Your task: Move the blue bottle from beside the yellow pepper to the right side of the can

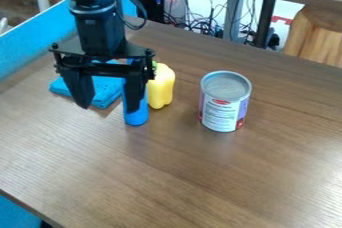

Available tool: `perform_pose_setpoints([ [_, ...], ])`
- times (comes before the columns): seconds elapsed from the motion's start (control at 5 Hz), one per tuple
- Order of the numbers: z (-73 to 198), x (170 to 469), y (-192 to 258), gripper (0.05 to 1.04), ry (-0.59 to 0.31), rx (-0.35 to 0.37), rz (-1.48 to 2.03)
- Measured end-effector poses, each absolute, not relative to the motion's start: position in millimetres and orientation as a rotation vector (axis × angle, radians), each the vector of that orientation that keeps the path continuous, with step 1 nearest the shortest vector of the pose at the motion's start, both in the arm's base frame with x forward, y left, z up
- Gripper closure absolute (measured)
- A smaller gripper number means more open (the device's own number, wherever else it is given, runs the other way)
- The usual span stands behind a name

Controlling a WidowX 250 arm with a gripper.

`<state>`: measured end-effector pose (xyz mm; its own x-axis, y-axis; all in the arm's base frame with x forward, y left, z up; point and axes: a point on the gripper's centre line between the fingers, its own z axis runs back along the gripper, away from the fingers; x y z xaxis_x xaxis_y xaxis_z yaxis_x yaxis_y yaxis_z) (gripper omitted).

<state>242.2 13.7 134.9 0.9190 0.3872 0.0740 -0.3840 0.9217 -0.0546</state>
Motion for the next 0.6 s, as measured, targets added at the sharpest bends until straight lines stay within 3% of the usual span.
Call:
perform_pose_setpoints([
  [0.6, 131.5, 269.7, 9.3, 0.083, -0.075, 0.004, 0.417],
])
